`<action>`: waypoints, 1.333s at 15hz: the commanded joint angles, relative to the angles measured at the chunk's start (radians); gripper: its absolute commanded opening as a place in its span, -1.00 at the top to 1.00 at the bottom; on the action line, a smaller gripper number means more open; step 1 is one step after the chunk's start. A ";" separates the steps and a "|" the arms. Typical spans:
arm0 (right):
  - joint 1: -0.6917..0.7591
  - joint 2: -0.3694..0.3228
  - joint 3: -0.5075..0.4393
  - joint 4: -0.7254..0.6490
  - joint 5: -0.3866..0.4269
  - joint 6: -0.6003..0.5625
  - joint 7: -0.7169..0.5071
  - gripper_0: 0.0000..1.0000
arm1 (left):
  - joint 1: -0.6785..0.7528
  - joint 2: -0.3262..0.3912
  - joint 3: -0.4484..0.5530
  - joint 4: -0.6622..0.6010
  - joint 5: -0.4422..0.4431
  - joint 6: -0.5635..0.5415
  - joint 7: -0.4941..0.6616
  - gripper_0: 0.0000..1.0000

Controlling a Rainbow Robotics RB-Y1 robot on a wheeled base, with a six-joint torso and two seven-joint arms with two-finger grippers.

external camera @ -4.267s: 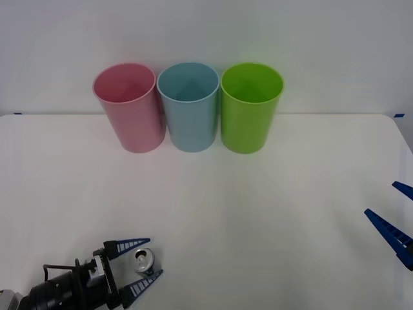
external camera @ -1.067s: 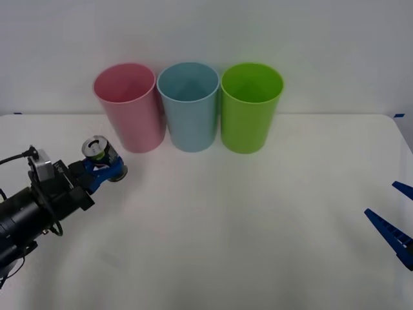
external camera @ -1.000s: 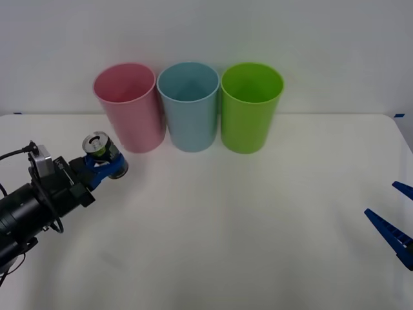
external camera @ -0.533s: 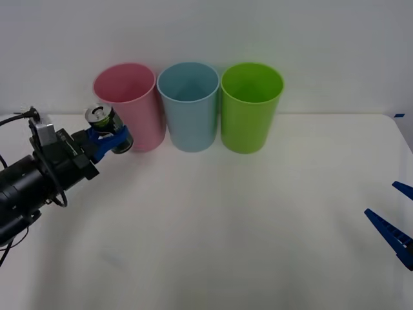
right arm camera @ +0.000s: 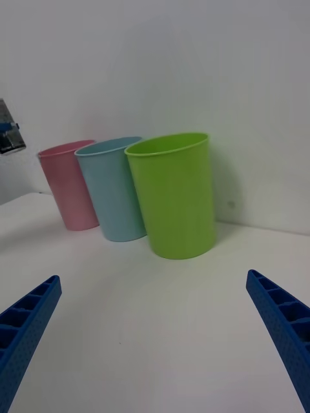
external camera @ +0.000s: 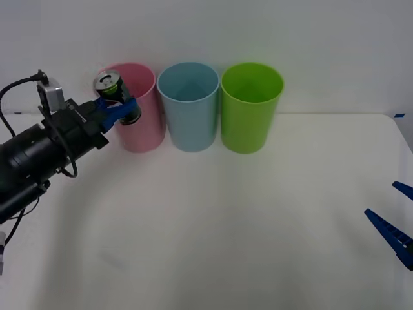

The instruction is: Grasp the object on the table and drop it into the matching bin: aluminum can to the light blue bin, PET bottle to the pink bin.

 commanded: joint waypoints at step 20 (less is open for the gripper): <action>0.000 0.000 0.000 0.000 0.000 0.000 0.000 -1.00 | -0.402 -0.005 -0.120 0.246 -0.285 0.268 0.215 1.00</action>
